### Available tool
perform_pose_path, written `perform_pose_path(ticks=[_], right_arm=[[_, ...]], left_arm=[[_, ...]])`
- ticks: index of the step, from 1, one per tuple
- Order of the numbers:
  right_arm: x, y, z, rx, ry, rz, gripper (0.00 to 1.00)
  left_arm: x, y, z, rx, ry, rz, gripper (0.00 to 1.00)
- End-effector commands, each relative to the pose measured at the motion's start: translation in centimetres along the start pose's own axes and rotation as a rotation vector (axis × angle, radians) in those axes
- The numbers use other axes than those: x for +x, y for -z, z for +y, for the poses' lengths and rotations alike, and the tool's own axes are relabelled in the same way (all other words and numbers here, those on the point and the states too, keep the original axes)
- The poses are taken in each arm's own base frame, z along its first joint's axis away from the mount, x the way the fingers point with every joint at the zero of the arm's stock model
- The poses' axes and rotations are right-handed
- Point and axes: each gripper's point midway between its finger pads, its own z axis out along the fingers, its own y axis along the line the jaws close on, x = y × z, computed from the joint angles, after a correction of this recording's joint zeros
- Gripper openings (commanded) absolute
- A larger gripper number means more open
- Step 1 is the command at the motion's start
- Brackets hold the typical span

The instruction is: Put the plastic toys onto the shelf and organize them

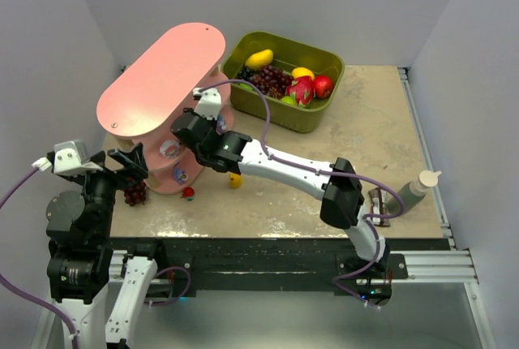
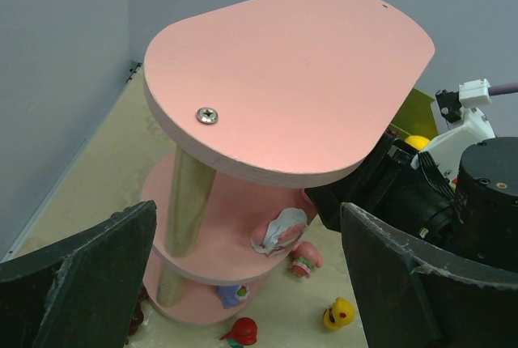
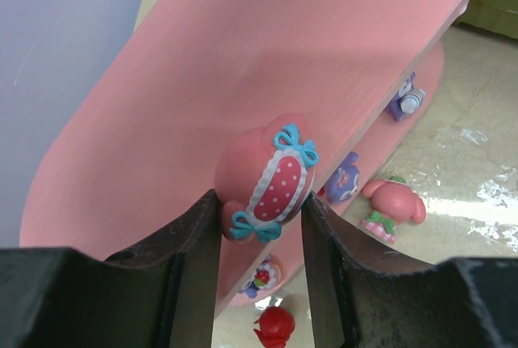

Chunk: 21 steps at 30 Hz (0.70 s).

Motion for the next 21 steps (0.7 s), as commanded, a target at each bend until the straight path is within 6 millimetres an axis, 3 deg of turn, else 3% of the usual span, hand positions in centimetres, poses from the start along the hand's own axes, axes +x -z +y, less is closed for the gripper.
perform_pose_path(ticks=[1, 16, 21], right_arm=[[-2.6, 0.4, 0.8, 0.006, -0.046, -0.056, 0.18], [-2.2, -0.9, -0.5, 0.064, -0.054, -0.046, 0.39], [-2.2, -1.1, -0.5, 0.061, -0.049, -0.051, 0.54]], left_arm=[[-0.9, 0.3, 0.2, -0.010, -0.008, -0.031, 1.00], [-0.8, 0.2, 0.3, -0.014, -0.010, -0.027, 1.00], [-0.9, 0.2, 0.3, -0.016, -0.013, -0.034, 1.00]])
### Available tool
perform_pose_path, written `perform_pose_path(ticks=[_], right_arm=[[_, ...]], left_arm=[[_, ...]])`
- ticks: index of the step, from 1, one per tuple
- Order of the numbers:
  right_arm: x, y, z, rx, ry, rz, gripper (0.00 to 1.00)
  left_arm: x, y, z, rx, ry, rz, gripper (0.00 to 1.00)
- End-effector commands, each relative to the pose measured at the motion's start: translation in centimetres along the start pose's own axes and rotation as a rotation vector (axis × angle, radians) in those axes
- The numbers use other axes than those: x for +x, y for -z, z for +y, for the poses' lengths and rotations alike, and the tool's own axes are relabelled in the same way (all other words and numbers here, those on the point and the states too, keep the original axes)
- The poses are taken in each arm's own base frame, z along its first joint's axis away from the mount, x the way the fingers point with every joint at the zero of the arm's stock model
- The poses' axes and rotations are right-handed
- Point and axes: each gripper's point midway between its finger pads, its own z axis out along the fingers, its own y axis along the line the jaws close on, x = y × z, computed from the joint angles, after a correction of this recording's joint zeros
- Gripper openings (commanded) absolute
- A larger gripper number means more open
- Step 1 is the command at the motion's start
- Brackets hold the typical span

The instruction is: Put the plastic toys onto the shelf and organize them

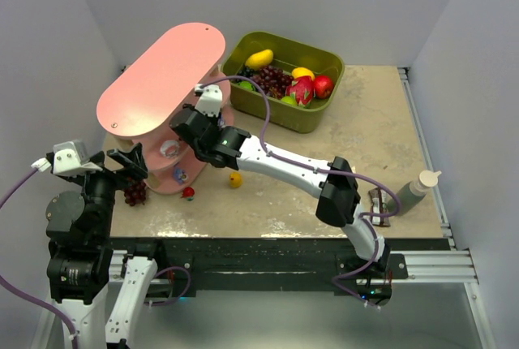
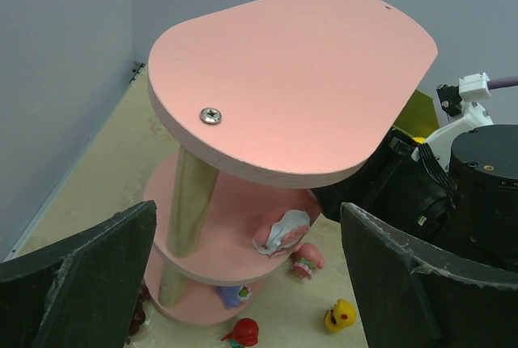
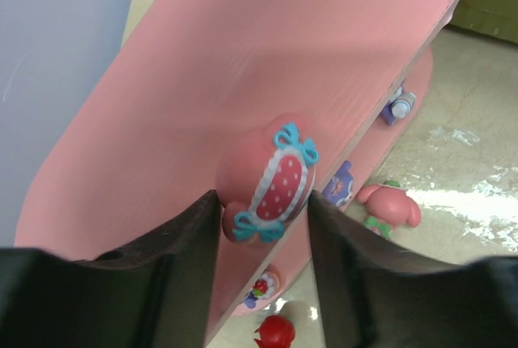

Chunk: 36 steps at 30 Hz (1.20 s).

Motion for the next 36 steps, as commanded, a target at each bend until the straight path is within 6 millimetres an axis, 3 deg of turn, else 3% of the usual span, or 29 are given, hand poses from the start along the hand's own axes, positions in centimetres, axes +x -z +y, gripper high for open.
perform_pose_path(ticks=[1, 15, 26, 27, 36], right_arm=[[-1.6, -0.3, 0.0, 0.020, -0.037, -0.048, 0.54], [-2.7, -0.2, 0.8, -0.021, -0.043, -0.055, 0.62], [-5.7, 2.8, 1.5, -0.109, -0.060, -0.098, 0.72], [-5.0, 2.8, 1.3, -0.119, -0.036, -0.084, 0.73], [-6.1, 4.7, 1.1, -0.179, -0.058, -0.107, 0.74]], left_arm=[[-0.9, 0.1, 0.1, -0.009, -0.013, -0.031, 1.00], [-1.1, 0.0, 0.2, -0.013, -0.018, -0.034, 1.00], [-1.0, 0.0, 0.2, -0.015, -0.014, -0.033, 0.99], [-0.9, 0.0, 0.2, -0.014, -0.014, -0.031, 1.00], [-0.7, 0.2, 0.3, -0.015, -0.012, -0.027, 1.00]])
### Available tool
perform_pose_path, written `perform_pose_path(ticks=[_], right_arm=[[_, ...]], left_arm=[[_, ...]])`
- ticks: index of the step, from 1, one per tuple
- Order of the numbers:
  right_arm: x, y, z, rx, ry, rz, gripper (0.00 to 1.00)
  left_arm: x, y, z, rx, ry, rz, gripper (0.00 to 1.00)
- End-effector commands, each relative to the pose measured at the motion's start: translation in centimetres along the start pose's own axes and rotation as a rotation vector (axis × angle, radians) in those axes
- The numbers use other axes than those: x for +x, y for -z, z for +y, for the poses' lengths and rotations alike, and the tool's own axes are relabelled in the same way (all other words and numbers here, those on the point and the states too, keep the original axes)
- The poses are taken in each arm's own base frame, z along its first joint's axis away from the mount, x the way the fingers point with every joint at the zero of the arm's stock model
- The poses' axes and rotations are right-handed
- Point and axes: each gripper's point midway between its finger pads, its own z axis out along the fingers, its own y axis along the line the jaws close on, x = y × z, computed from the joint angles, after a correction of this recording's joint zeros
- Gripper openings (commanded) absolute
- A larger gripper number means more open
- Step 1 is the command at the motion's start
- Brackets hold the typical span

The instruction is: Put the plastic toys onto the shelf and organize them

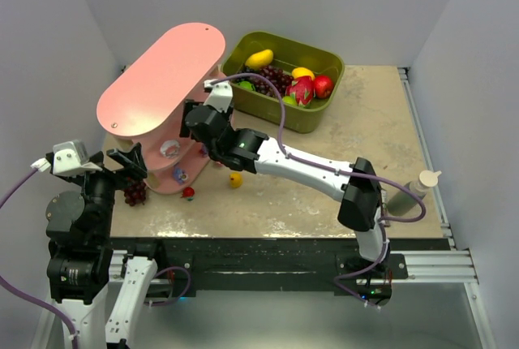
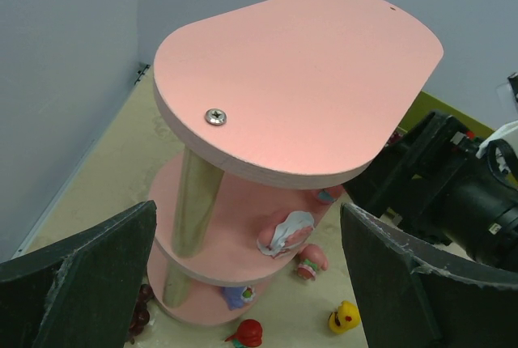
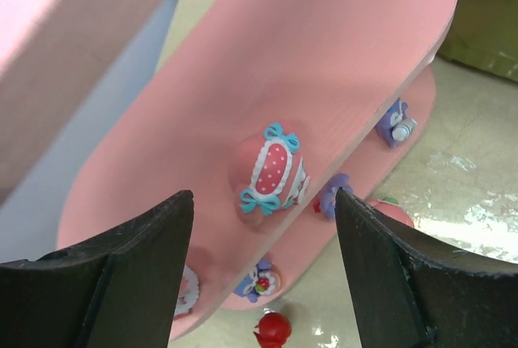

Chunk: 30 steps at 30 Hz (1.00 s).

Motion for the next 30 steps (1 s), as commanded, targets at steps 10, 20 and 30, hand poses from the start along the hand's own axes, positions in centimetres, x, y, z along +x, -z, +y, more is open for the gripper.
perform_pose_path(ticks=[10, 20, 30], right_arm=[[-3.2, 4.0, 0.7, -0.145, -0.095, -0.061, 0.37], [-0.9, 2.7, 0.7, -0.122, -0.065, -0.012, 0.04], [0.3, 1.3, 1.4, -0.111, -0.048, 0.012, 0.02]], left_arm=[[-0.8, 0.4, 0.1, -0.003, 0.000, -0.029, 1.00], [-0.5, 0.4, 0.2, -0.010, -0.003, -0.020, 1.00], [-0.3, 0.2, 0.4, -0.017, -0.007, -0.020, 0.99]])
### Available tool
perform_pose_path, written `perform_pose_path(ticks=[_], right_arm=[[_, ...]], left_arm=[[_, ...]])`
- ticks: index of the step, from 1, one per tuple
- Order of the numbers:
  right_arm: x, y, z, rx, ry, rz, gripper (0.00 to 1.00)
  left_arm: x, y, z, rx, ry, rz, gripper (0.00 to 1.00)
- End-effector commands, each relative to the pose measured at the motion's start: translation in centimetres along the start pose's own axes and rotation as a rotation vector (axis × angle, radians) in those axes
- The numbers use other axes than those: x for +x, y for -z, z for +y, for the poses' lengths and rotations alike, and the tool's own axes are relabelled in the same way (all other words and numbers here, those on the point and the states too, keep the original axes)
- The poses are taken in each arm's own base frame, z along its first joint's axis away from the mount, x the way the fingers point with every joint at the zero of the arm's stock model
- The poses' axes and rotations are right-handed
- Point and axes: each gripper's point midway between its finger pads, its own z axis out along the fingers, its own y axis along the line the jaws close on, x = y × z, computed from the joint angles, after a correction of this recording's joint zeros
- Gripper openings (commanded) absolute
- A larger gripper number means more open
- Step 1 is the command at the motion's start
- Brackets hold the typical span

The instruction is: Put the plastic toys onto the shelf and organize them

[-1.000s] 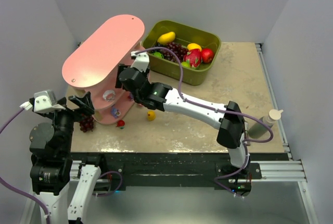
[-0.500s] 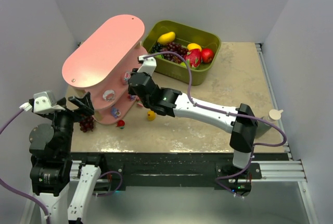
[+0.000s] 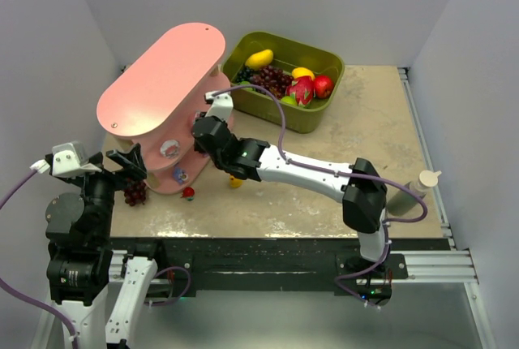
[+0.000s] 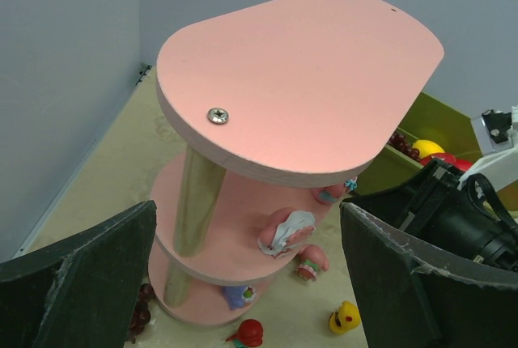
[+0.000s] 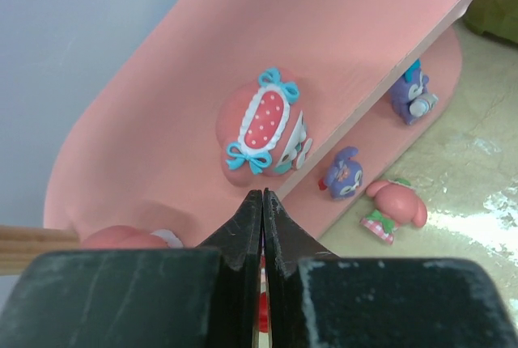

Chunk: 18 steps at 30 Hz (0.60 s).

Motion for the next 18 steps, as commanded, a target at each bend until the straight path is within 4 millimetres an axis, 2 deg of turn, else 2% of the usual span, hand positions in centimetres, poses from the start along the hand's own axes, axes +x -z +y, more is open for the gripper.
perform_pose_path(ticks=[1, 10, 18], right_arm=[[-2.0, 0.5, 1.7, -0.034, -0.040, -0.025, 0.02], [-2.6, -0.1, 2.3, -0.040, -0.037, -0.047, 0.01], [-2.3, -0.6, 2.8, -0.047, -0.026, -0.036, 0.01]], left_arm=[[-0.3, 0.1, 0.3, -0.015, -0.011, -0.015, 1.00], [-0.4, 0.0, 0.4, -0.018, -0.015, -0.017, 1.00], [-0.5, 0.0, 0.3, -0.017, -0.016, -0.020, 1.00]])
